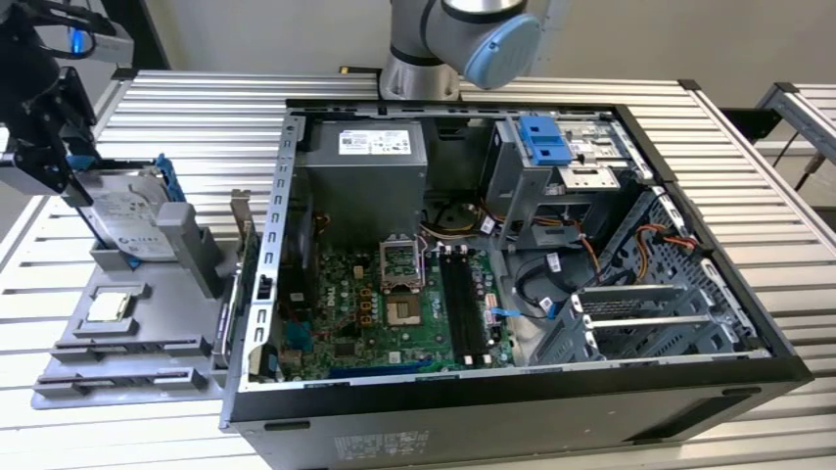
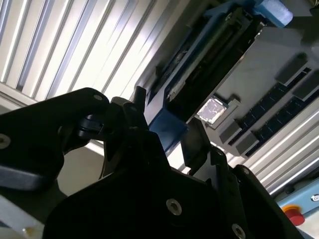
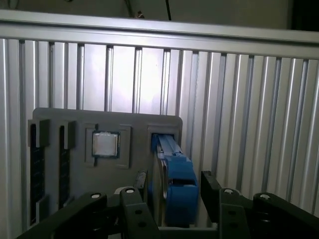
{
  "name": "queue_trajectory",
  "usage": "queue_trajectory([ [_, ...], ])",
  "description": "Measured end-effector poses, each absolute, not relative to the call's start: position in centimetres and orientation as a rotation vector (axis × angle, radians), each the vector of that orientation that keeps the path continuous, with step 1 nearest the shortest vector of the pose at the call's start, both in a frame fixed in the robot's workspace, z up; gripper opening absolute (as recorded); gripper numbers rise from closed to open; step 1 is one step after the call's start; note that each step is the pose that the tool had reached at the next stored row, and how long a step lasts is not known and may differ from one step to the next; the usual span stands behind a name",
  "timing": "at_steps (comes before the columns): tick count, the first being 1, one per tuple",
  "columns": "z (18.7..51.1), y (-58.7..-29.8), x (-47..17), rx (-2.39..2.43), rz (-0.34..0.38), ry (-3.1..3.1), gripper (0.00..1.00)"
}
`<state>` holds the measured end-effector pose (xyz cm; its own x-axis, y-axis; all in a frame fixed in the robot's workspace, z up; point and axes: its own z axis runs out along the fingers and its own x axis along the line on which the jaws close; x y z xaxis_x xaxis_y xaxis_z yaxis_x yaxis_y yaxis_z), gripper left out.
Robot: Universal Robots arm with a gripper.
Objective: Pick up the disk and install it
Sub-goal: 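Pick up the disk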
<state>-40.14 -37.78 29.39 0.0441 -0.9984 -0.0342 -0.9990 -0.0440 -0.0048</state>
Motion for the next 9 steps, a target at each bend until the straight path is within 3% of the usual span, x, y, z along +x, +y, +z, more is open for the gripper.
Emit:
queue_trajectory([
  [9,28.60,-37.78,-40.14,-2.250,0.033,2.153,1.00],
])
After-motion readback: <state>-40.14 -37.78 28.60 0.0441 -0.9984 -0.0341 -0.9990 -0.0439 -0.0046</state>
